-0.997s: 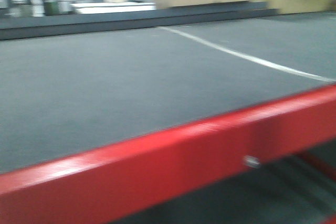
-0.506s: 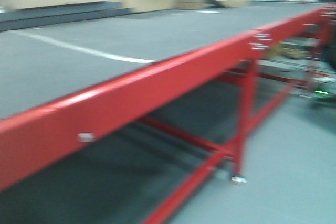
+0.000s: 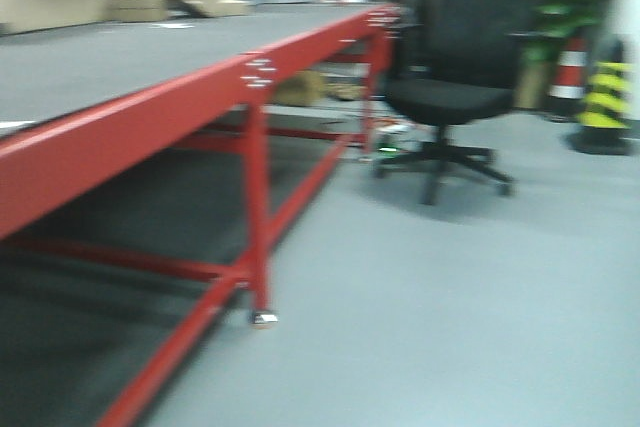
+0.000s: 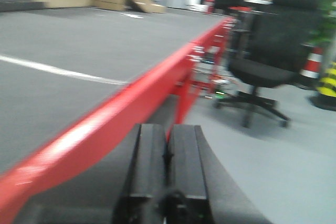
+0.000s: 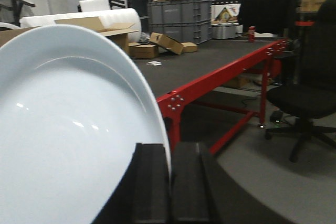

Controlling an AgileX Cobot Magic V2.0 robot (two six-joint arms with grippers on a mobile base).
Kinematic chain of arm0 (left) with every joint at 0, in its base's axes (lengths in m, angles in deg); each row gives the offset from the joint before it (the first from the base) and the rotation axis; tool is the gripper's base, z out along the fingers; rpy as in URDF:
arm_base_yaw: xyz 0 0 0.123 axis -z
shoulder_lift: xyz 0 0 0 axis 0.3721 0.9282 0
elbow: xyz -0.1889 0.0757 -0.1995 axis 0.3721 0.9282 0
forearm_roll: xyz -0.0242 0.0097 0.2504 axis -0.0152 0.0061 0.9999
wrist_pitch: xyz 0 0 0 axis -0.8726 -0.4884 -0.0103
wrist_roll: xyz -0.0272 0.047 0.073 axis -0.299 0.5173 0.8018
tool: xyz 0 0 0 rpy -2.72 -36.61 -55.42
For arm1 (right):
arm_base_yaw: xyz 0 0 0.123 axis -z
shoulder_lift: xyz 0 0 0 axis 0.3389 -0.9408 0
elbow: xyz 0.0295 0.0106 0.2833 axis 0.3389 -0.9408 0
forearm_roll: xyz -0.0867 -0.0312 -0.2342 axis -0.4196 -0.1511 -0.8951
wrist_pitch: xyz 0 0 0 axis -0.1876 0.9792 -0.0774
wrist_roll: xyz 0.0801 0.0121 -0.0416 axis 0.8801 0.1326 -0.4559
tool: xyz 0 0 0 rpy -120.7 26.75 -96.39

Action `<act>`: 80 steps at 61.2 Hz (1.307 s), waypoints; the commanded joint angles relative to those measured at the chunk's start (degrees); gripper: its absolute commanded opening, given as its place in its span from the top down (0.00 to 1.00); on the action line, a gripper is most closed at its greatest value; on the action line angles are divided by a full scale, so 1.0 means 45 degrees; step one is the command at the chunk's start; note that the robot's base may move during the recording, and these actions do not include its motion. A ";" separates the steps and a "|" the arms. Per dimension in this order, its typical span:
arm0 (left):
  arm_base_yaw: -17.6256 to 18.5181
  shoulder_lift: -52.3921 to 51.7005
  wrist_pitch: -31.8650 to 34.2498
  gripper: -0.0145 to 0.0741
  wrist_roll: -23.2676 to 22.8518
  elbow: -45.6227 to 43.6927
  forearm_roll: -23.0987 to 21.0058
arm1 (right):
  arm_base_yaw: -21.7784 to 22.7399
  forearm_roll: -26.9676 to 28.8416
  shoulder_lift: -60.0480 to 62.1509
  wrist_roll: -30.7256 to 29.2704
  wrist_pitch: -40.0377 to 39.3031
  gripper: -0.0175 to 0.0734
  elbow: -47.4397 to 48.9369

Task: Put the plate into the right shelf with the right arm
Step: 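Drive the base away from the table toward the shelving rack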

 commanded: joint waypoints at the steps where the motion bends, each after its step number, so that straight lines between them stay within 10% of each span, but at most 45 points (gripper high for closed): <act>1: -0.0012 -0.0143 0.1132 0.89 -0.0075 -0.0007 0.0002 | 0.0020 -0.0213 -0.0089 -0.0060 -0.1172 0.75 0.0365; 80: -0.0012 -0.0097 0.1132 0.89 -0.0075 0.0016 0.0002 | 0.0020 -0.0213 -0.0134 -0.0060 -0.1086 0.75 0.0365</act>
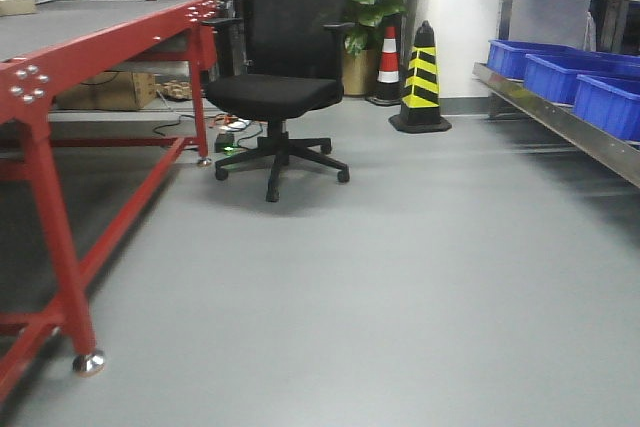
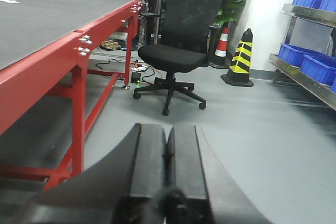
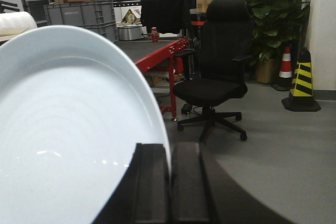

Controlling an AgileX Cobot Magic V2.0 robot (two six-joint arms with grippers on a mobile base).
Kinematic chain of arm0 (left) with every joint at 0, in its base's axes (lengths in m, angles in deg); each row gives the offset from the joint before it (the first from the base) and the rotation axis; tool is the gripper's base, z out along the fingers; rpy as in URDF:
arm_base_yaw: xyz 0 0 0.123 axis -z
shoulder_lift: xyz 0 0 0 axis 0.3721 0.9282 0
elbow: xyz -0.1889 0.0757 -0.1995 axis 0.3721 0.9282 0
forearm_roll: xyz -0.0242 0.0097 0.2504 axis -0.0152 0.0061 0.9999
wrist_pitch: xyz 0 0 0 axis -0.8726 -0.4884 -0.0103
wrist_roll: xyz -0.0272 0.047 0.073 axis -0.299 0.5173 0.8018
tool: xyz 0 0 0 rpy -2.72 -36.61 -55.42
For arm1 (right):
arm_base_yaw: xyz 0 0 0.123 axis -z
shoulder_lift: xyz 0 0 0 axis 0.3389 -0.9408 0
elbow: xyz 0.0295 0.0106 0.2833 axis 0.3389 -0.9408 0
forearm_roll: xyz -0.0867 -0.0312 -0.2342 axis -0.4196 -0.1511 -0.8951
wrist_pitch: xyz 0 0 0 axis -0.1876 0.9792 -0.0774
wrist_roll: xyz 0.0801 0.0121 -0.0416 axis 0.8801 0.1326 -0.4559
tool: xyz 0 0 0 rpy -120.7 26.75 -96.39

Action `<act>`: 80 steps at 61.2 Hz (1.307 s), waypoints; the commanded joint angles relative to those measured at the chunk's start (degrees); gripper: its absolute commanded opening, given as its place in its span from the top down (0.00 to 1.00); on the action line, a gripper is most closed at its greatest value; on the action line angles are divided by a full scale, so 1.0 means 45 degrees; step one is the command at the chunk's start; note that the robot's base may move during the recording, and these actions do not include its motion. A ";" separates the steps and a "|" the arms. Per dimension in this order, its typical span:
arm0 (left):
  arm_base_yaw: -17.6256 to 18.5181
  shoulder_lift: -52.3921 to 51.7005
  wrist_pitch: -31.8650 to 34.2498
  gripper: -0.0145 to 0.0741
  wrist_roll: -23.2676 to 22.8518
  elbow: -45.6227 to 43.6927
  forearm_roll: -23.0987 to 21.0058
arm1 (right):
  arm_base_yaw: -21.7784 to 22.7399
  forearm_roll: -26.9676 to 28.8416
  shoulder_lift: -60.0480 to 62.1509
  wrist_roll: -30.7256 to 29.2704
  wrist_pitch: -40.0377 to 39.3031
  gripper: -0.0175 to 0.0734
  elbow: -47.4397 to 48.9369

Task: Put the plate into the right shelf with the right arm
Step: 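Drive the base away from the table toward the shelving rack, then turn and approach the steel shelf with blue bins, holding the plate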

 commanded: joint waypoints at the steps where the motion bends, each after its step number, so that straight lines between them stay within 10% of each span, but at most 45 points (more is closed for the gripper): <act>1: -0.0012 -0.0097 0.1132 0.89 -0.0075 0.0016 0.0002 | 0.0020 -0.0207 -0.0181 -0.0060 -0.1145 0.75 0.0365; 80: -0.0012 -0.0097 0.1132 0.89 -0.0075 0.0068 0.0002 | 0.0020 -0.0207 -0.0181 -0.0060 -0.1129 0.75 0.0365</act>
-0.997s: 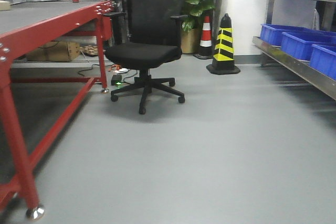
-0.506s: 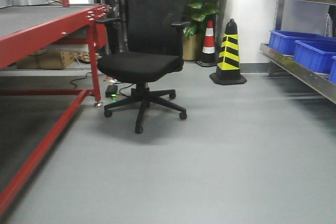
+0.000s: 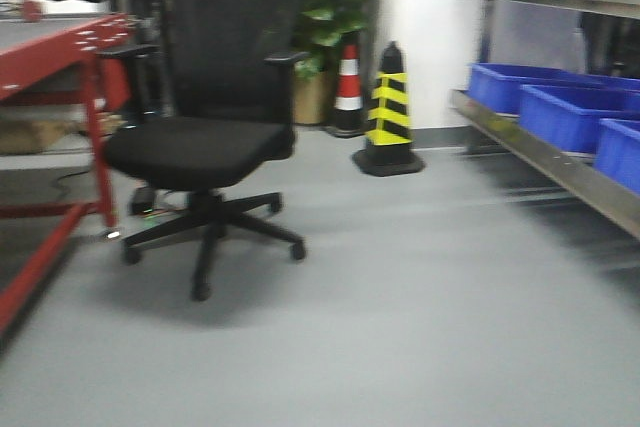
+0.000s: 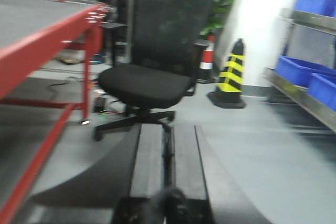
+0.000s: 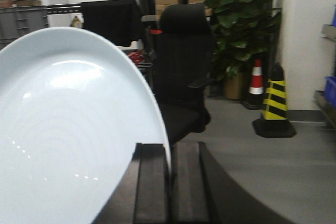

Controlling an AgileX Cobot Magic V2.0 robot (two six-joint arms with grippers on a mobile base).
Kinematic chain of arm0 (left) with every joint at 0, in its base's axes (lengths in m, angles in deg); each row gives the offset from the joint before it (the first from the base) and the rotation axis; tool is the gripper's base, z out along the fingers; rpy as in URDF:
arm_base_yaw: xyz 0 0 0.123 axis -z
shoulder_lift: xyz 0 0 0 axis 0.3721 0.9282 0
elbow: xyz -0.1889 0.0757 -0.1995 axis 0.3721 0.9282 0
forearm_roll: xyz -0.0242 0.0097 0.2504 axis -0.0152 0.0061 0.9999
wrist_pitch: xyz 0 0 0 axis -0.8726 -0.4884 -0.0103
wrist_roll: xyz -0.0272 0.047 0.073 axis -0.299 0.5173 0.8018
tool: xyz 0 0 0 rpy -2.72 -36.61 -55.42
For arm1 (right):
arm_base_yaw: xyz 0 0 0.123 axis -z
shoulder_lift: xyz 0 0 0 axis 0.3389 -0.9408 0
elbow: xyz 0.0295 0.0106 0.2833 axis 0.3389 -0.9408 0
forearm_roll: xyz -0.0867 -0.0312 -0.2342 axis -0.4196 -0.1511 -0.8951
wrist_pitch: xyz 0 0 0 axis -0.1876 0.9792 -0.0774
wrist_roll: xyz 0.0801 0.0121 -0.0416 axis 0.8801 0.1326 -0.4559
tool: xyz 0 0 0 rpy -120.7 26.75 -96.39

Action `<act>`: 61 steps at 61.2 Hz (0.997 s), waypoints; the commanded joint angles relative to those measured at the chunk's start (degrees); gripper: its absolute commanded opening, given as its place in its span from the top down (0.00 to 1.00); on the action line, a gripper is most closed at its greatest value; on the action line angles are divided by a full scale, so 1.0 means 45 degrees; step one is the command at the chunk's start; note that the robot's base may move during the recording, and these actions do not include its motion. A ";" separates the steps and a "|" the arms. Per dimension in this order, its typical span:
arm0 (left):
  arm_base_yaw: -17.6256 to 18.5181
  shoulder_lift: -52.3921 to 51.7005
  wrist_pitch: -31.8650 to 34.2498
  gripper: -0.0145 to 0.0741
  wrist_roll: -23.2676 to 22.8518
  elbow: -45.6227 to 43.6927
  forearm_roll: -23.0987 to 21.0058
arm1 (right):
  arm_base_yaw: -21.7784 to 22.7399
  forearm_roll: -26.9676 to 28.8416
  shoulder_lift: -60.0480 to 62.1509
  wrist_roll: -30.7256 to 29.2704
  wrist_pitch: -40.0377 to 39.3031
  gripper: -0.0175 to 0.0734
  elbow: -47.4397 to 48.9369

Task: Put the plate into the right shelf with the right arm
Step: 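Turn and approach the steel shelf with blue bins, holding the plate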

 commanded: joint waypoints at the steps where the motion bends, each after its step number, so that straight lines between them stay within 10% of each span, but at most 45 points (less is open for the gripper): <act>1: -0.0012 -0.0097 0.1132 0.89 -0.0075 0.0068 0.0002 | 0.0020 -0.0207 -0.0181 -0.0054 -0.1146 0.75 0.0365; 61: -0.0012 -0.0097 0.1132 0.89 -0.0075 0.0068 0.0002 | 0.0020 -0.0207 -0.0181 -0.0054 -0.1162 0.75 0.0365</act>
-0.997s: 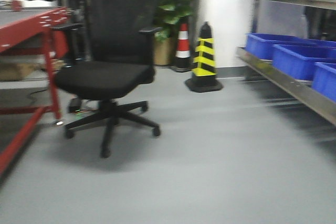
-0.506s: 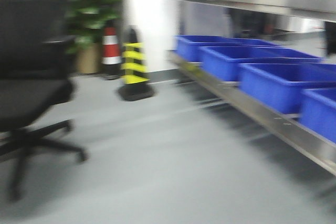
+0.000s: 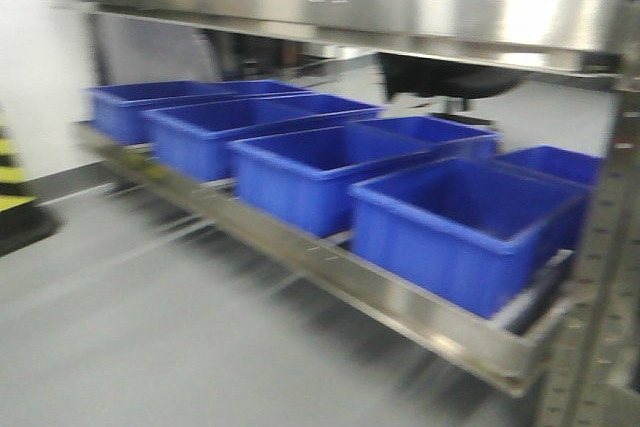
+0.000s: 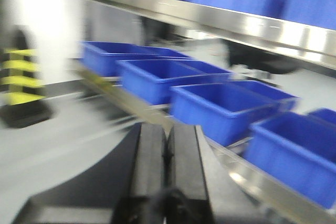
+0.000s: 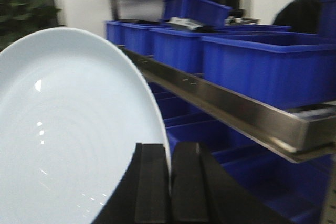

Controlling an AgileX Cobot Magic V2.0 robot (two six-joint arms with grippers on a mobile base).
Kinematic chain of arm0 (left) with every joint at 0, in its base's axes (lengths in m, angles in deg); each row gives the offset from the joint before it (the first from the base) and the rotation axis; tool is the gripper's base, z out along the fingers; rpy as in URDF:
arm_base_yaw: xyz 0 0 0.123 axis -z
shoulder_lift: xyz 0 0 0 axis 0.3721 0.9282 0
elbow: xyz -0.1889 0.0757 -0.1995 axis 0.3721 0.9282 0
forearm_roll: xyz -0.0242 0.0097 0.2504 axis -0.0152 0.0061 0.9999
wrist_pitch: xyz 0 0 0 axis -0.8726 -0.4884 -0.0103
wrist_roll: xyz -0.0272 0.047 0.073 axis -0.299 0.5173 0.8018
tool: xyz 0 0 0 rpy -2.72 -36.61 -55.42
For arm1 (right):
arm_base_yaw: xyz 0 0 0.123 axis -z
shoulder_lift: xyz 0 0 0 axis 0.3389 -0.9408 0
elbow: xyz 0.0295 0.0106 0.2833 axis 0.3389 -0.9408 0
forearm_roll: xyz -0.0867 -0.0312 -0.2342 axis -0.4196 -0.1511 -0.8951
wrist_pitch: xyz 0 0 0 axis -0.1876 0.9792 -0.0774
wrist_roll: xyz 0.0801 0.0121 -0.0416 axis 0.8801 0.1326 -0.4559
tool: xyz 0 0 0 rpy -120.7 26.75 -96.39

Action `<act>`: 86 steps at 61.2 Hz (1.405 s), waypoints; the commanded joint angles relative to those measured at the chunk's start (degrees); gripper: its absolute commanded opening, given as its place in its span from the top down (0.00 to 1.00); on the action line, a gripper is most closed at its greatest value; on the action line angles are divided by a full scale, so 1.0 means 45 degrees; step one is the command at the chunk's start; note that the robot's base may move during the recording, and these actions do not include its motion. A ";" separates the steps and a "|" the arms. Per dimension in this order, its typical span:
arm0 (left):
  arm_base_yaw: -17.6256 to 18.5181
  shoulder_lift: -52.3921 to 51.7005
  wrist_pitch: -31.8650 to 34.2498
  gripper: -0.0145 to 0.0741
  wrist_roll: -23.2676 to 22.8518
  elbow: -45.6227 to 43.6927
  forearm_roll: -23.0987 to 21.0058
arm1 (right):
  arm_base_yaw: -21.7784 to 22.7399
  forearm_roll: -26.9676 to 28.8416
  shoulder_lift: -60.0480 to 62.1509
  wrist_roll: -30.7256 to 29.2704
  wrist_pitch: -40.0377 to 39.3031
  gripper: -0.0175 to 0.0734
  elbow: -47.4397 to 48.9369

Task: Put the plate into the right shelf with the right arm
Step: 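Turn and approach the steel shelf with blue bins, holding the plate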

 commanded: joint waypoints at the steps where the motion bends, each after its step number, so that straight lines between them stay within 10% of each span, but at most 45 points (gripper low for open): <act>1: -0.0012 -0.0097 0.1132 0.89 -0.0075 0.0068 0.0002 | 0.0020 -0.0207 -0.0181 -0.0054 -0.1162 0.75 0.0365; 86: 0.0031 -0.0097 0.1132 0.89 -0.0075 0.0068 0.0002 | 0.0020 -0.0207 -0.0181 -0.0054 -0.1155 0.75 0.0365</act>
